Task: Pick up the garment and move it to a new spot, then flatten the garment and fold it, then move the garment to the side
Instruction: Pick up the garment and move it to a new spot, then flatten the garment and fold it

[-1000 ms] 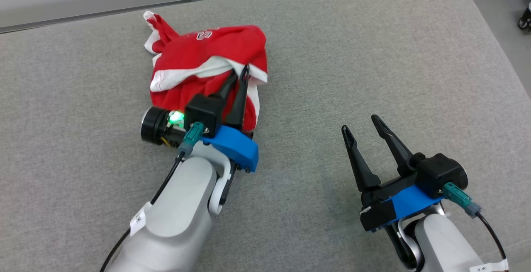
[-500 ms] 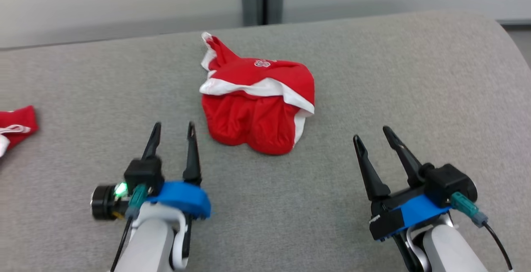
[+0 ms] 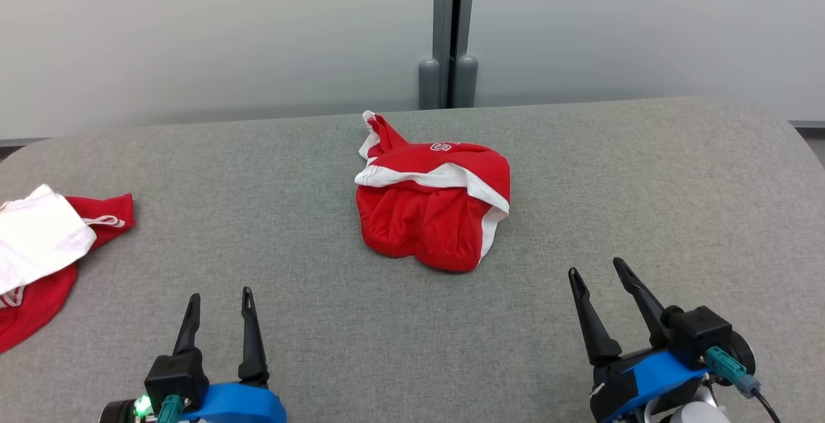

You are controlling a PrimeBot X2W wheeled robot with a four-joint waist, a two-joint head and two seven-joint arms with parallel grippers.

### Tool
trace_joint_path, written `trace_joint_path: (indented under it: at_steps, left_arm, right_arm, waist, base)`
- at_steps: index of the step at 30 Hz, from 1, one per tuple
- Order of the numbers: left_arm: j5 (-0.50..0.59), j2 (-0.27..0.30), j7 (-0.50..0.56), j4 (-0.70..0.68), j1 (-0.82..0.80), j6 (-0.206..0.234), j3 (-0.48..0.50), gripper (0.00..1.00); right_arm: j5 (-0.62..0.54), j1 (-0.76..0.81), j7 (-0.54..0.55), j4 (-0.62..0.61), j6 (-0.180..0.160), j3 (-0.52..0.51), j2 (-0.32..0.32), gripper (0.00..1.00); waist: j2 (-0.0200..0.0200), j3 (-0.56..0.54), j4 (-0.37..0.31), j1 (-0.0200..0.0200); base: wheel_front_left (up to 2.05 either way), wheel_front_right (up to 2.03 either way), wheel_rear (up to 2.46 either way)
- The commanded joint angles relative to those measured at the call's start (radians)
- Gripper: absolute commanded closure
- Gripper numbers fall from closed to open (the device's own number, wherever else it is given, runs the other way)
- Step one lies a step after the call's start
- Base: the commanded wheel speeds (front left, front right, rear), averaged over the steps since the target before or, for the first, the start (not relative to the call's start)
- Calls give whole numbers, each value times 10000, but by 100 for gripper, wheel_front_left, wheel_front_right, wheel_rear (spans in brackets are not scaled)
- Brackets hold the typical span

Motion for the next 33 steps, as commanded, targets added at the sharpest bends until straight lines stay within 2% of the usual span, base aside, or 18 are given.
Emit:
trace_joint_path:
  at_steps: [1, 7, 14, 33]
  left_arm:
    - [103, -35, -31, -83, 238, -109, 86, 0]
    - [163, -52, -31, -85, 549, -237, 292, 0]
    - [-39, -57, -31, -65, 284, -200, -19, 0]
    - [-247, -56, -31, -278, -484, 145, -919, 0]
  right_arm:
    - [-86, 222, -35, 33, 1, -70, 51, 0]
    - [-149, 360, -37, 102, 1, -98, 99, 0]
    - [-102, 226, -37, 193, 1, -2, 69, 0]
    - [404, -2075, -35, 1627, 1, -214, -415, 0]
  waist:
    - [2, -127, -20, 3]
    - [2, -214, -8, 3]
    - [2, -20, 73, 3]
    - [2, 1742, 1660, 3]
  base:
    - [0, 0, 0]
    - [0, 0, 0]
    - [0, 0, 0]
    - [0, 0, 0]
